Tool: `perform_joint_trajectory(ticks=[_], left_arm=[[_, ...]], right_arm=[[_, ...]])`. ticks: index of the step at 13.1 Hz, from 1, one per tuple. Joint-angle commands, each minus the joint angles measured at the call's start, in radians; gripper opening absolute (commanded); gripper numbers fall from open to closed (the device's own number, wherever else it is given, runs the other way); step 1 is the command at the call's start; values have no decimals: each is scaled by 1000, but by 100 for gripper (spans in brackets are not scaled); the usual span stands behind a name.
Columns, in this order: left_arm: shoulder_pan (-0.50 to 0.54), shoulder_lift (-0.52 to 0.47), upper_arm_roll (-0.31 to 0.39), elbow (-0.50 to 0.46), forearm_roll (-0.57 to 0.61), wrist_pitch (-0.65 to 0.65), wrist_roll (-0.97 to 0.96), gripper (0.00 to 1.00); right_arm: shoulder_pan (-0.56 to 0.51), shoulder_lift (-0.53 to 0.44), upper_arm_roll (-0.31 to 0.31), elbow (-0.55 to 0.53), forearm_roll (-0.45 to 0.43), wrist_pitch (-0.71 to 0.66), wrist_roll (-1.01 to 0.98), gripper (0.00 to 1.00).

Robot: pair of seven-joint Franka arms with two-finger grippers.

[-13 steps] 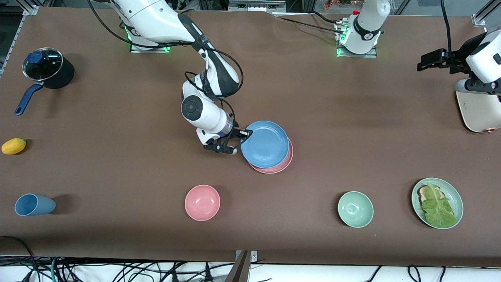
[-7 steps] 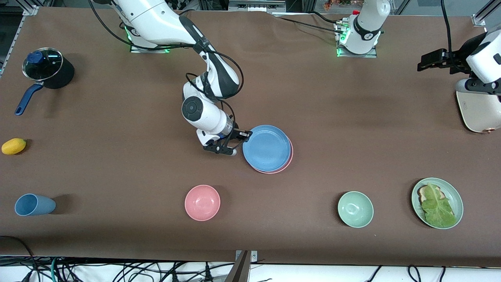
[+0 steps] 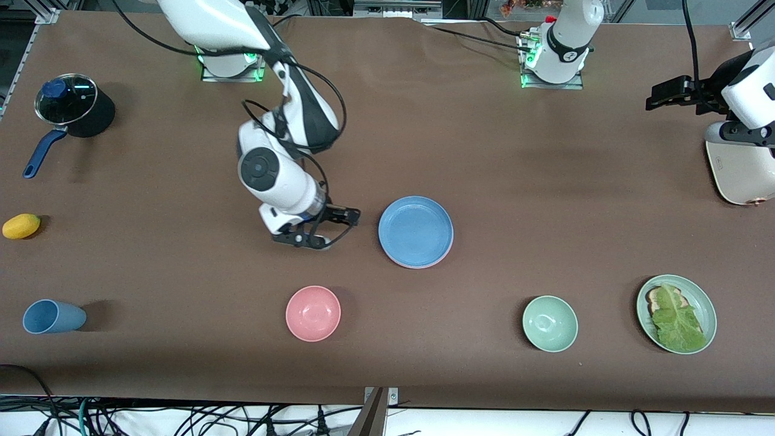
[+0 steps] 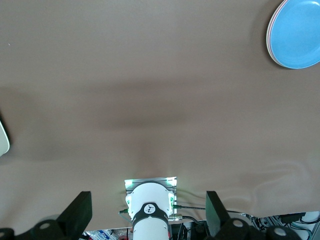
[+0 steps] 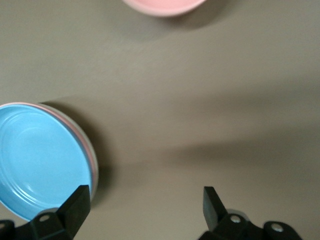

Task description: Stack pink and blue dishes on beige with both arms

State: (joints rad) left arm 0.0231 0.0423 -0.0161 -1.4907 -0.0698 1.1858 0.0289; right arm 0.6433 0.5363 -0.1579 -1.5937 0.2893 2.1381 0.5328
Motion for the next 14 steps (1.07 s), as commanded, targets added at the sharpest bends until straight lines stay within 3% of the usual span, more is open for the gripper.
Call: perform_joint_trajectory(ticks=[1, 4, 6, 8, 10, 12, 14], left_arm=[[3, 7, -2, 21, 16, -15, 3, 100], [1, 7, -2, 21, 16, -15, 3, 100], [1, 7, -2, 21, 16, -15, 2, 100], [-3, 7, -2, 21, 18, -15, 2, 100], [-5, 7, -2, 21, 18, -15, 3, 100], [-3, 7, -2, 23, 18, -14, 3, 100], [-6, 8, -1, 47, 22, -14, 3, 100]], right_arm=[[1, -122, -102, -25, -35, -203, -147, 100], [1, -214, -305, 0, -38, -415, -418, 100], [1, -223, -423, 131, -38, -621, -508, 100], [-7, -219, -495, 265, -47, -792, -519, 100], [-4, -223, -525, 305, -96, -856, -572, 100], [-19, -251, -500, 334, -188, -869, -606, 100], [-165, -307, -334, 298, -216, -873, -603, 100]])
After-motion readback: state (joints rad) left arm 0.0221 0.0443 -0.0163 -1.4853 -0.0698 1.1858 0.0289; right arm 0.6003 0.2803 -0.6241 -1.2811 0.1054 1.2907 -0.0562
